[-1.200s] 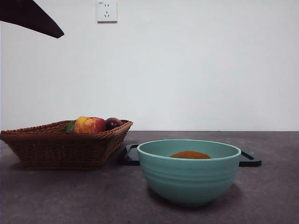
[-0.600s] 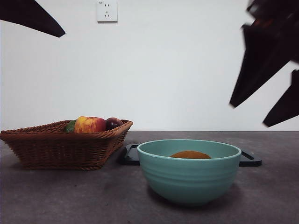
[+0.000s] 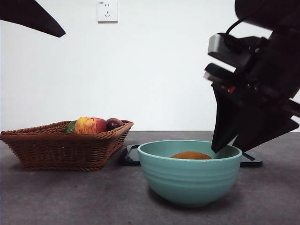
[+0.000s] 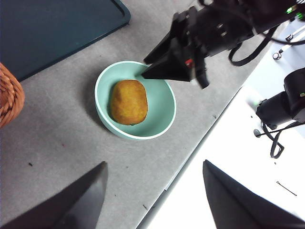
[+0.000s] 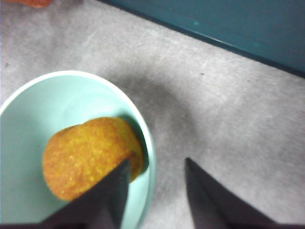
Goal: Pick up the wifruite, put it on the bowl, pick up the plate, put it on desk
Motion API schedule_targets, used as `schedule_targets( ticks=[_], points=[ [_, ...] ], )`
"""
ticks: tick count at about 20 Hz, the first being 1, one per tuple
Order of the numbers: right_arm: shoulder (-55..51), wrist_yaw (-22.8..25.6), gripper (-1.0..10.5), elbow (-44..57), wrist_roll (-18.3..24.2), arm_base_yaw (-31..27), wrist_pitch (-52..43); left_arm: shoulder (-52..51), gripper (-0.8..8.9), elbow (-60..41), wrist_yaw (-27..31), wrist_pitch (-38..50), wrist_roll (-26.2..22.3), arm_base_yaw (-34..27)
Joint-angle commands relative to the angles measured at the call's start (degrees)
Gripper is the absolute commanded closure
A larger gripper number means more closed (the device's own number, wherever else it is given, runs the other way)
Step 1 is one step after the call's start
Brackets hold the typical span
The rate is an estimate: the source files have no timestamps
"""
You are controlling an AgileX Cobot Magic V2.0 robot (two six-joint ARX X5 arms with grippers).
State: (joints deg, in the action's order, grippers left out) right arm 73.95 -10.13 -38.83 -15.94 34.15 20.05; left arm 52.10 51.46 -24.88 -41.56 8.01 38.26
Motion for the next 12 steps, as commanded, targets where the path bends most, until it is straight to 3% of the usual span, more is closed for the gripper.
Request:
schedule_targets(
  ticks=[1,5,12],
  points=[
    [1.77,0.68,8.4,-0.11,-0.61,0.94,-1.36,0.22,4.97,0.22,-0.28,0.57,-1.09,0.22],
    [2.05,1.38,9.4,-0.11,-0.59,1.36,-2.1,0.22,4.97,0.22,-0.28,0.57,-1.11,0.22],
    [0.17,1.03,9.4,-2.29,-0.59,1.31,-2.62,0.22,4.97,0.22,-0.26,0.61,-1.36,0.22]
  ],
)
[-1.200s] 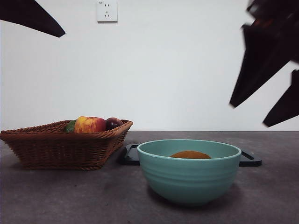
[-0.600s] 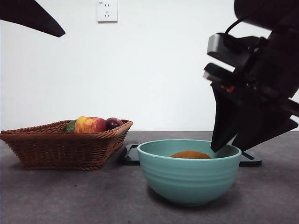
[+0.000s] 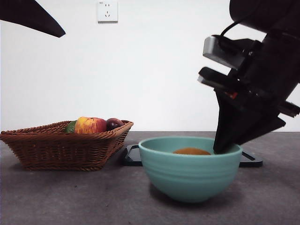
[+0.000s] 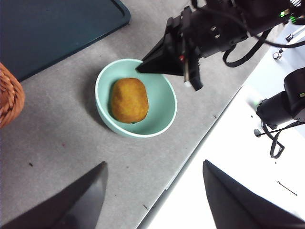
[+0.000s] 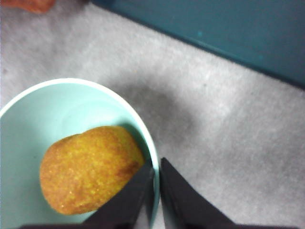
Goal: Pick up the wifruite, put it on the bowl, pick up the plate, put it on desk
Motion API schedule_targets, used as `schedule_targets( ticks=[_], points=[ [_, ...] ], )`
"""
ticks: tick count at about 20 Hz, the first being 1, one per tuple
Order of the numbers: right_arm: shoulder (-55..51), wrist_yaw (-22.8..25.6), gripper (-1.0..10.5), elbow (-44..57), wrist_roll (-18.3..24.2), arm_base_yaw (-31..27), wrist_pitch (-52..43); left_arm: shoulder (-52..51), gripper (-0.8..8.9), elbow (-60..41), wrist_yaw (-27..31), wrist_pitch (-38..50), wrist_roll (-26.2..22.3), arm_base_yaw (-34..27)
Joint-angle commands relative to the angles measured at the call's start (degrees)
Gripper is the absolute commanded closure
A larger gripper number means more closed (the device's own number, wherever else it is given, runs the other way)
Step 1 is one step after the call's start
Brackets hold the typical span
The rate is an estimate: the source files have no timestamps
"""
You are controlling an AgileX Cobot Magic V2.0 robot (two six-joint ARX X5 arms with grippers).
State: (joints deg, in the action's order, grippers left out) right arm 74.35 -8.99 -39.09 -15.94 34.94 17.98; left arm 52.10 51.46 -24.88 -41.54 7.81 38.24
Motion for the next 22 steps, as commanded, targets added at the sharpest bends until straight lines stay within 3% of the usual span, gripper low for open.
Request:
schedule_targets(
  ticks=[1,8,15,22],
  points=[
    [-0.26,0.09,9.4,-3.61,-0.57,0.33,0.31,0.22,4.97,0.22,-0.26,0.61,-1.16,0.24],
    [3.41,0.07,9.4,-13.94,2.45,-5.66,2.86,0.22,4.98,0.22,-0.26,0.66,-1.16,0.24],
    [18.27,0.04,9.4,-26.03,4.79,-11.34,1.16,0.22,4.97,0.22,-0.28,0.59,-1.14,0.24],
    [27.78,0.09,9.4,-28.44,4.81,-13.46,-3.45,0.22,4.98,0.22,-0.28,0.42,-1.14,0.24]
  ],
)
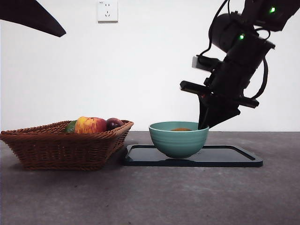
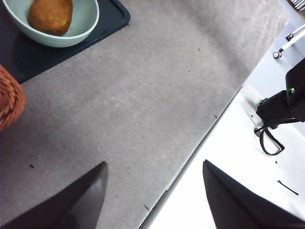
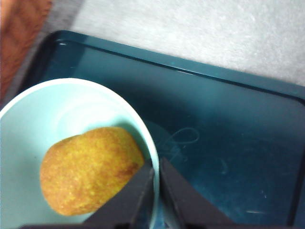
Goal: Pick up the wifruite, put it on the bowl, pick up the plate, put it on desk
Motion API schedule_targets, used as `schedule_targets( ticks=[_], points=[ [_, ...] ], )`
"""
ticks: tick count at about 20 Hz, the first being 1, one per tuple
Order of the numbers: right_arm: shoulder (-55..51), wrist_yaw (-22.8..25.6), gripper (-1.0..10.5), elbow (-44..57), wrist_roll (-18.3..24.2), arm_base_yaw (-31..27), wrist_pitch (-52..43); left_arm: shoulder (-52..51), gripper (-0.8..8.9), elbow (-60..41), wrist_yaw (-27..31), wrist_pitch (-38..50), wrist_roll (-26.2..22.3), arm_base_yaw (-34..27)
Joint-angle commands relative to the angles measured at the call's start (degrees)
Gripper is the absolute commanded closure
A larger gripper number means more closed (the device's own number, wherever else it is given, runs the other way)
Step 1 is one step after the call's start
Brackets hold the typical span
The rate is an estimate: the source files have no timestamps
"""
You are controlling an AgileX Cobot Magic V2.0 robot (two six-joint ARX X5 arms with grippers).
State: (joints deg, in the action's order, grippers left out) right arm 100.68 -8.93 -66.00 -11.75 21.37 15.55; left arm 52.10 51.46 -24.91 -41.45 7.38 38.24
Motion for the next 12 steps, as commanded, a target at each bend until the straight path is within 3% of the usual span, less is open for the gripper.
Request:
schedule_targets(
  ticks=[1,5,8,12],
  points=[
    [1.9,-0.02,9.4,-1.53,0.61,-0.07,-1.14,0.22,4.97,0.22,-0.24,0.33,-0.7,0.24],
    [1.95,0.0,9.3,-1.53,0.61,-0.2,-1.05,0.22,4.97,0.22,-0.24,0.33,-0.7,0.24],
    [1.95,0.0,7.9,-1.53,0.5,-0.17,-0.7,0.22,4.97,0.22,-0.24,0.33,-0.68,0.24],
    [-0.11,0.04,7.7,-1.57,0.22,-0.24,-0.22,0.22,4.97,0.22,-0.26,0.31,-0.7,0.24]
  ],
)
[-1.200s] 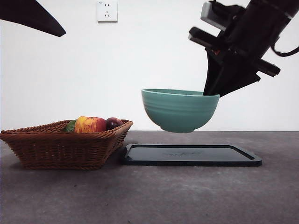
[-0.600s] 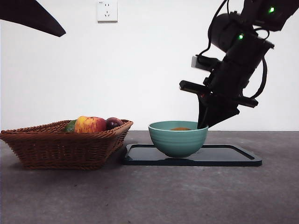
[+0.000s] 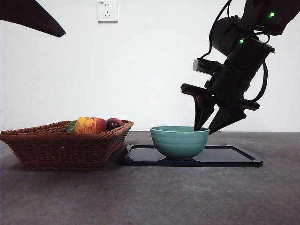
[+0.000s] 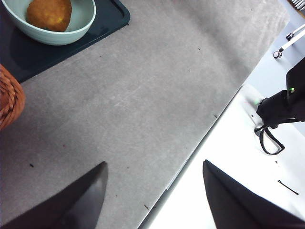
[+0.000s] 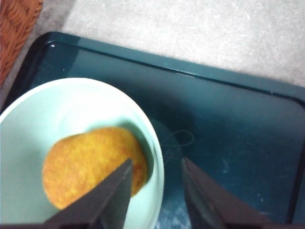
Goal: Pick up the wifruite, put it on the bowl, pick up the plate, put it on desk
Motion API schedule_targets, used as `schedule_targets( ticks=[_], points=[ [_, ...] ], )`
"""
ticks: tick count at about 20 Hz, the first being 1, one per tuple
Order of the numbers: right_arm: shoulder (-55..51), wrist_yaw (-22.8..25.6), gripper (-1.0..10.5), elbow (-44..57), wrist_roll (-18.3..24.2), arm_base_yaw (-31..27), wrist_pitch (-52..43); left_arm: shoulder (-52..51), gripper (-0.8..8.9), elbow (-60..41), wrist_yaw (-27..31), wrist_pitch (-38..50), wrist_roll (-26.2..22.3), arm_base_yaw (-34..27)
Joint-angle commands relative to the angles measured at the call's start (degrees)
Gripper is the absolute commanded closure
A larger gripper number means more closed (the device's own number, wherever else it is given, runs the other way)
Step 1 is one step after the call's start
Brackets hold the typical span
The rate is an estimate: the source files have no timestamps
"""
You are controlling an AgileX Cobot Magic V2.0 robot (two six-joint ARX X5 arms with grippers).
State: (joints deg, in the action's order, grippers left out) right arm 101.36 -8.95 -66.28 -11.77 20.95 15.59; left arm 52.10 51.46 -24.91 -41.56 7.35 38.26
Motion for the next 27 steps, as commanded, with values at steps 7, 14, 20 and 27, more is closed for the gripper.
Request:
schedule_targets(
  ticks=[7,14,20,27],
  points=[
    [-18.69,-0.35,7.7,-1.33,0.9,0.31,8.07,0.22,4.97,0.22,-0.24,0.44,-0.7,0.22],
    [-34.8,-3.76,7.7,-0.76,5.42,0.31,28.37,0.22,4.97,0.22,-0.24,0.48,-0.9,0.22],
    [-48.13,-7.65,7.7,7.72,5.4,0.31,29.03,0.22,4.97,0.22,-0.24,0.57,-1.36,0.22],
    [-59.78,-16.28,7.7,20.48,6.27,0.31,28.61,0.22,4.97,0.22,-0.24,0.61,-1.33,0.22]
  ],
)
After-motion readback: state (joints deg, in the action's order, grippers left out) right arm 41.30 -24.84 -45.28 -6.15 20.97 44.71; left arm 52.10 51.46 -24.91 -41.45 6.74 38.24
